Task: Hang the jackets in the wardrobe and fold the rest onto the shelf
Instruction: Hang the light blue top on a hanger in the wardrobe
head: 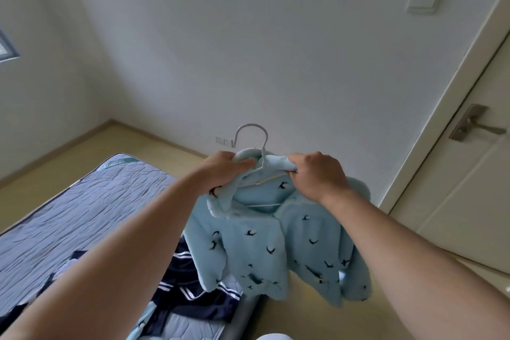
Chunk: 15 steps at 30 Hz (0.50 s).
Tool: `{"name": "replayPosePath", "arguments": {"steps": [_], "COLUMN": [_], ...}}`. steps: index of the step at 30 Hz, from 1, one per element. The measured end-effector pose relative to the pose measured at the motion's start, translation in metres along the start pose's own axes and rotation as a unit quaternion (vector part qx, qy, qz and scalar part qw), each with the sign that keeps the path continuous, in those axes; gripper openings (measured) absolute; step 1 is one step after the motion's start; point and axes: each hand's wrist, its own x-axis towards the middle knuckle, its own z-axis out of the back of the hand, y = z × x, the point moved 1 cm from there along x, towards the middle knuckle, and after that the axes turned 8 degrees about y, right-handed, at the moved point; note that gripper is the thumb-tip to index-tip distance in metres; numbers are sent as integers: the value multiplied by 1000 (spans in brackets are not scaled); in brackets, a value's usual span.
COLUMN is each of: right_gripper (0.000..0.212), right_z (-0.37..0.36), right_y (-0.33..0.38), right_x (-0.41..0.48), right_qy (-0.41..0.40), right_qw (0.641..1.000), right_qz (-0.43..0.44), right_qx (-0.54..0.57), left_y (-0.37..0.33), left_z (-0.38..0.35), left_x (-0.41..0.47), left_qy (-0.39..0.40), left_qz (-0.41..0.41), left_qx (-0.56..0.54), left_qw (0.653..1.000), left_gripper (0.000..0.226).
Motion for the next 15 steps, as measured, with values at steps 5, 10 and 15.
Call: {"name": "replayPosePath", "arguments": {"steps": [5, 10, 15], "right_gripper": [26, 22, 21], "right_z": [12, 28, 45], "right_y": [-58, -116, -177], "right_x": [-18, -43, -66], "right_qy": [-3, -34, -80], "right_qw": [1000, 997, 991], "right_qz": [-25, -56, -98], "right_qx": [15, 43, 42], "left_y": [-31, -55, -89], "left_z": [-12, -38, -82], "left_x": [30, 64, 88], "left_qy": [103, 190, 237], "left_qz": [38, 51, 62], "left_qx": [-322, -410, -337], "left_qw": [940, 890, 909], "left_gripper": [44, 38, 23]}}
